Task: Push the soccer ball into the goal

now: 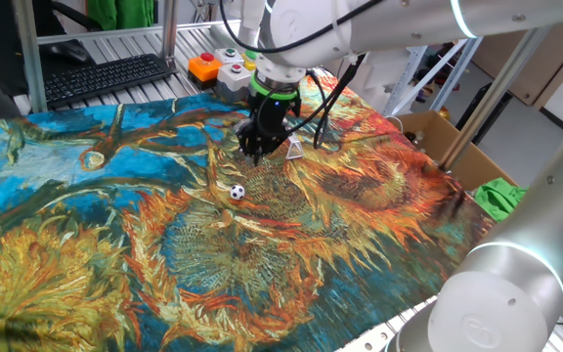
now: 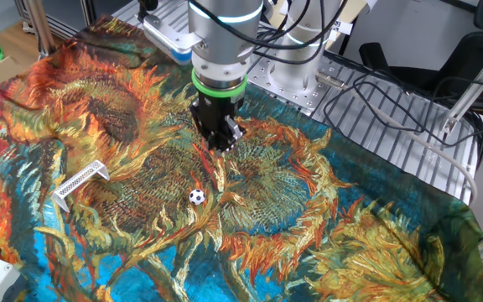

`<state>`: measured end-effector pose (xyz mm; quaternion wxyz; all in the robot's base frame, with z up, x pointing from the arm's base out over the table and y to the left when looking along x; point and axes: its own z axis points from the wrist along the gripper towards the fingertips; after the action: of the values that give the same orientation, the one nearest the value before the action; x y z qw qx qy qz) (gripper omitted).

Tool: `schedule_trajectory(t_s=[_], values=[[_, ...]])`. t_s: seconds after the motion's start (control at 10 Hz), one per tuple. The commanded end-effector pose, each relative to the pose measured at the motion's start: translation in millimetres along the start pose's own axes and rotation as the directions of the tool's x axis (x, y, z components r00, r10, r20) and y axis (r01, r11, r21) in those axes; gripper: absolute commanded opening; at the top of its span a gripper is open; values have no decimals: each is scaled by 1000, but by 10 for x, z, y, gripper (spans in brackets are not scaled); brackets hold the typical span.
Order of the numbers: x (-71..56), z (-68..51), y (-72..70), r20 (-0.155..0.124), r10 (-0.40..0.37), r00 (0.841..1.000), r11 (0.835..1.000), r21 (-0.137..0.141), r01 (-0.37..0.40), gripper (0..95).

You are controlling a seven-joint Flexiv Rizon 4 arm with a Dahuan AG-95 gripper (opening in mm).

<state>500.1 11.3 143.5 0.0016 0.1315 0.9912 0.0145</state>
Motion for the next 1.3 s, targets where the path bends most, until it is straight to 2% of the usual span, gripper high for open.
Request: schedule_trajectory(t_s=[0.1,0.4,0.5,0.7,1.3], values=[[-7,110,26,0,18,1000,1000,-1,-18,0],[-14,298,63,1,54,999,999,-4,-54,0],[-19,407,70,2,66,998,998,-3,-66,0],[-21,547,72,4,82,997,997,-4,-82,0],[-22,858,56,16,87,996,996,-12,-87,0]])
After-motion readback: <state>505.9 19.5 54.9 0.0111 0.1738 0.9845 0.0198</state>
